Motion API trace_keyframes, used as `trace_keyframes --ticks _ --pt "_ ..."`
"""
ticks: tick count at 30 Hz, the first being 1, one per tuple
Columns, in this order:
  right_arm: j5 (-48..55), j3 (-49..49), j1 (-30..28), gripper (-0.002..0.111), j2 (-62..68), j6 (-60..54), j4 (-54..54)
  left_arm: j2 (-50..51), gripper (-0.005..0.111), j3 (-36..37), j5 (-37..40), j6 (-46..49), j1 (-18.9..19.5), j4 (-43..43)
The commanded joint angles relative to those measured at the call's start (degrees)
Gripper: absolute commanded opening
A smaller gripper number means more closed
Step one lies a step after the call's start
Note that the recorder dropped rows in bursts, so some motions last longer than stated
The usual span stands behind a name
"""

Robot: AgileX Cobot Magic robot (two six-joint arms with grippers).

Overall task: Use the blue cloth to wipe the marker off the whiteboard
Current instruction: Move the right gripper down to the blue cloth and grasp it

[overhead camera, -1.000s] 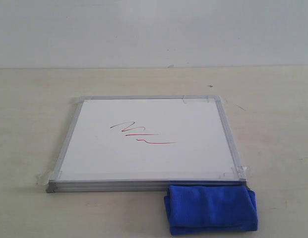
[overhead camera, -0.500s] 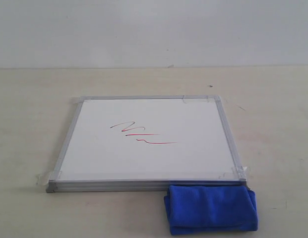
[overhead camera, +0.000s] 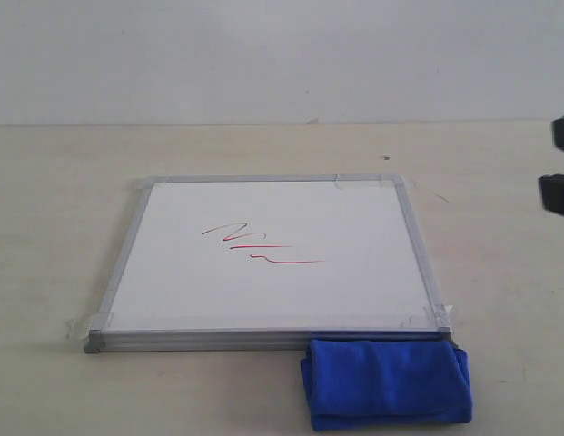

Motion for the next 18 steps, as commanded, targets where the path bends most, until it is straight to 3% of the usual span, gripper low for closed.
trace_keyframes --ticks 1,8,12,18 --pt "11.5 -9.5 5.9 0.000 9.5 -9.9 -0.3 -0.2 0.005 0.2 -0.7 0.0 0.1 0.2" --pt "26.1 -20.9 13.4 0.000 22.6 -14.6 0.6 -0.2 0.005 0.2 -0.7 0.0 0.1 0.2" --pt "27.5 -21.9 17.5 0.000 28.0 -14.8 1.6 -0.2 0.005 0.2 -0.7 0.0 0.1 0.2" --pt "38.8 -21.9 23.0 0.000 34.9 -21.3 1.6 -0.2 0.005 0.2 -0.7 0.0 0.1 0.2"
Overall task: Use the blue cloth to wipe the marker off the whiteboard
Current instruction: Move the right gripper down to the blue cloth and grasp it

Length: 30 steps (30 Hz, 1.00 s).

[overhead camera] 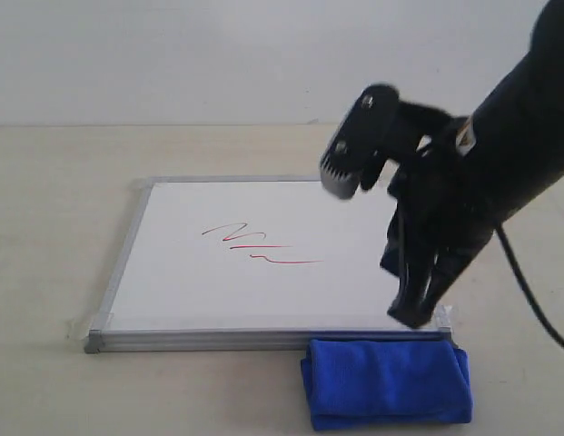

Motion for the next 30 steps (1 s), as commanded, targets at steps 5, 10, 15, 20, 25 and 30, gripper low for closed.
trace_keyframes --ticks 5,10,15,20,25,30 --pt "5.4 -0.3 6.1 0.000 6.6 -5.6 0.0 -0.2 0.005 0.2 -0.7 0.0 0.1 0.2" --pt "2.2 -0.3 6.7 0.000 9.1 -2.6 1.3 -0.2 0.005 0.2 -0.7 0.0 0.1 0.2" --pt "2.1 -0.3 6.7 0.012 10.0 -2.6 1.3 -0.2 0.005 0.2 -0.7 0.0 0.1 0.2" --pt "2.1 -0.3 6.7 0.050 10.6 0.6 1.5 -0.2 0.005 0.2 -0.7 0.0 0.1 0.2" --pt "2.1 -0.3 6.7 0.062 11.8 6.9 1.5 -0.2 0.005 0.2 -0.7 0.0 0.1 0.2" --pt "2.1 -0.3 6.7 0.062 13.7 9.4 1.5 -0.2 0.005 0.2 -0.7 0.0 0.1 0.2"
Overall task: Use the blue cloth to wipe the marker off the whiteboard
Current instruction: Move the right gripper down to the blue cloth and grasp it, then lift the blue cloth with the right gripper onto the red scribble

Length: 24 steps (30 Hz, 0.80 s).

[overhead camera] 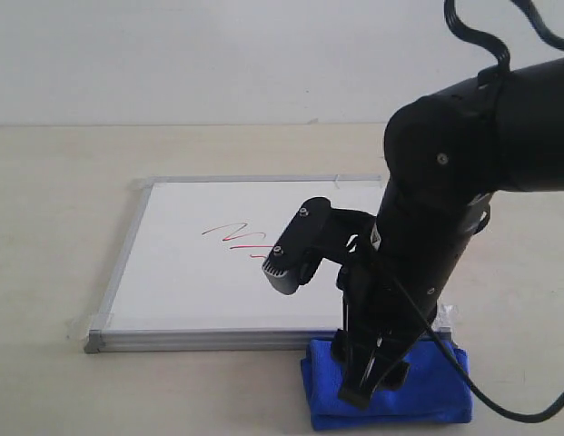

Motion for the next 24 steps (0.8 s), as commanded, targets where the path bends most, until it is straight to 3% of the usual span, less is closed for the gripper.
trace_keyframes --ticks 1,24 --pt "-0.3 -0.3 0.2 0.062 1.6 2.1 0.0 -0.2 0.005 0.2 -0.7 0.0 0.1 0.2" --pt "-4.4 -0.3 0.2 0.062 12.6 3.4 -0.9 -0.2 0.005 0.2 -0.7 0.0 0.1 0.2"
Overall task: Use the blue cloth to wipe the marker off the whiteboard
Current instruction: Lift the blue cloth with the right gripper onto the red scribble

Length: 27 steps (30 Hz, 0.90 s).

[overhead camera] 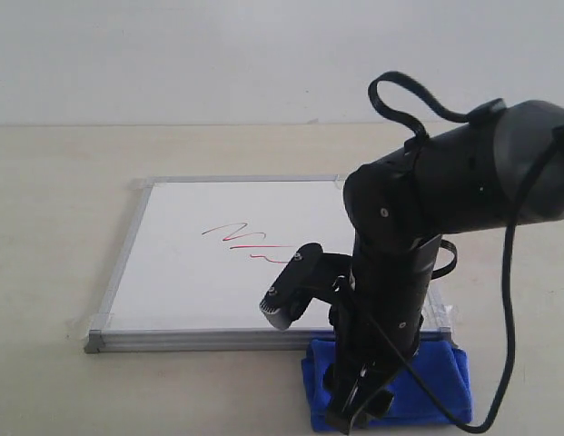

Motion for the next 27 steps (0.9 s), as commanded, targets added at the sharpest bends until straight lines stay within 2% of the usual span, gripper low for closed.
trace_keyframes --ticks 1,8,10,13,15,17,27 --pt "-1.7 -0.3 0.2 0.062 2.7 0.5 -0.7 -0.2 0.005 0.2 -0.7 0.0 0.1 0.2" --pt "-1.1 -0.3 0.2 0.062 6.3 2.5 -0.7 -0.2 0.005 0.2 -0.7 0.0 0.1 0.2" --pt "-0.3 -0.3 0.2 0.058 6.5 3.4 -0.7 -0.2 0.005 0.2 -0.7 0.0 0.1 0.2" --pt "1.5 -0.3 0.2 0.038 6.3 3.2 -0.7 -0.2 0.005 0.2 -0.7 0.0 0.1 0.2" --pt "2.3 -0.3 0.2 0.016 6.3 3.2 -0.7 -0.2 0.005 0.2 -0.7 0.0 0.1 0.2" --pt "2.8 -0.3 0.2 0.000 6.3 3.4 -0.7 -0.2 0.005 0.2 -0.7 0.0 0.1 0.2" --pt "8.6 -0.4 0.5 0.000 4.8 3.3 0.3 -0.2 0.005 0.2 -0.7 0.0 0.1 0.2"
